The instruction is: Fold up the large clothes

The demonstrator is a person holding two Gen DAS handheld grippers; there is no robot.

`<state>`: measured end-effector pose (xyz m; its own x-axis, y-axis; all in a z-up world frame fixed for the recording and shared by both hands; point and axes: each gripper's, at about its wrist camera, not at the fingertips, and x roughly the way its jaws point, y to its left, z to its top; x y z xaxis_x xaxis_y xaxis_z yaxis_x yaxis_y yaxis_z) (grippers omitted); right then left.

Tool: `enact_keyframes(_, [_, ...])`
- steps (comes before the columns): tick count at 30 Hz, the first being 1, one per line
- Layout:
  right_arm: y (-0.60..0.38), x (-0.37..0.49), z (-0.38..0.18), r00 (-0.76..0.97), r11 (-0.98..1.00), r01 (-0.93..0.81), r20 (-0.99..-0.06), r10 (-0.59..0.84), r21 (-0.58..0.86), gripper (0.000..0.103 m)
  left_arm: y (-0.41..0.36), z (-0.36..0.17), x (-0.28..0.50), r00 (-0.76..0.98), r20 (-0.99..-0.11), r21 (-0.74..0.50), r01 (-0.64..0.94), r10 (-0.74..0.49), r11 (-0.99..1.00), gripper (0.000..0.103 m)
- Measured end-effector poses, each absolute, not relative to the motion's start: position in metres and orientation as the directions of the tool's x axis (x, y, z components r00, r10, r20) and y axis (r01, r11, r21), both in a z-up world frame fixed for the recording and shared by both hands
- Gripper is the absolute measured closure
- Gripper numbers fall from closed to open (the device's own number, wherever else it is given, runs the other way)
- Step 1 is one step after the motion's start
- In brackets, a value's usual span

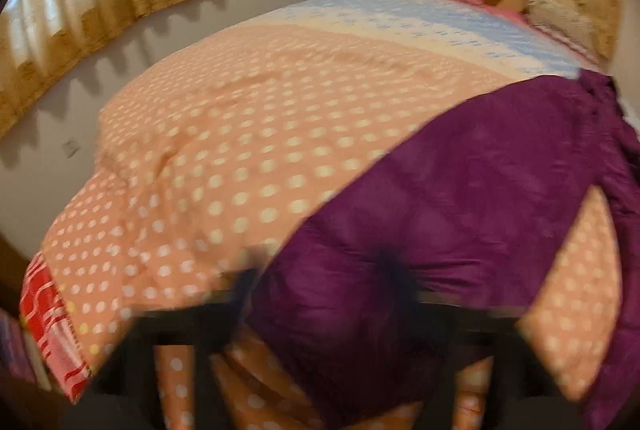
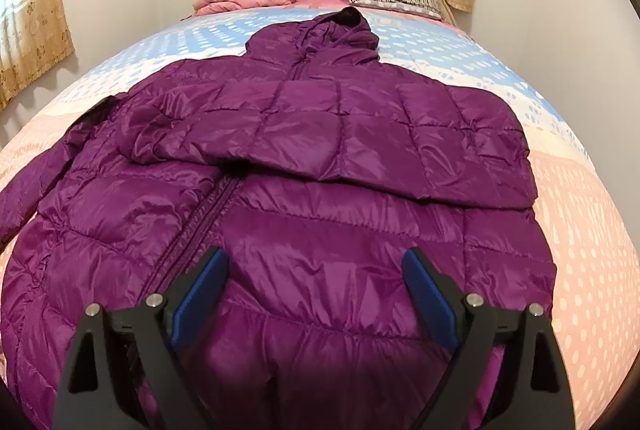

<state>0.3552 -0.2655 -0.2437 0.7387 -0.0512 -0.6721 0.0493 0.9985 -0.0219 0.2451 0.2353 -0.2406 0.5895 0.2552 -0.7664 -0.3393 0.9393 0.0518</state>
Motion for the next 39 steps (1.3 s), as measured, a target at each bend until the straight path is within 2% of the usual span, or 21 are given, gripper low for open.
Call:
enact_keyframes(3, [-0.27,0.35,-0.24,0.749,0.999,0.04,-0.662,-0.023,0.011,0.011,0.224,-0.227,0.246,0.602,-0.749,0.096,-0.315,0.277,0.944,0.098])
enact_keyframes(6, [-0.278,0.344,-0.234,0.757,0.999,0.048,-0.653,-0.019,0.026,0.011,0.223,-0.196,0.246,0.65,-0.697,0.11,-0.322,0.303,0.941,0.098])
enact_keyframes(12, [-0.302,0.338,-0.217,0.764,0.991,0.122,-0.631,-0.133,-0.061,0.011,0.211,-0.125,0.272,0.737,-0.594,0.123,-0.313,0.322,0.942,0.099])
enact_keyframes(16, [-0.325,0.335,-0.21,0.768,0.985,0.167,-0.62,-0.161,-0.05,0.011,0.172,-0.082,0.298,0.806,-0.53,0.127,-0.23,0.262,0.965,0.099])
enact_keyframes(19, [-0.34,0.335,-0.212,0.76,0.979,0.195,-0.623,-0.185,-0.054,0.011,0.127,-0.066,0.317,0.838,-0.52,0.112,-0.129,0.169,0.985,0.1])
enact_keyframes(31, [-0.377,0.323,-0.224,0.727,0.96,0.269,-0.638,-0.254,-0.075,0.011,-0.086,-0.088,0.369,0.824,-0.555,0.151,0.229,-0.109,0.962,0.1])
enact_keyframes(39, [-0.404,0.316,-0.232,0.708,0.945,0.318,-0.642,-0.294,-0.082,0.011,-0.189,-0.12,0.375,0.786,-0.587,0.188,0.364,-0.193,0.912,0.1])
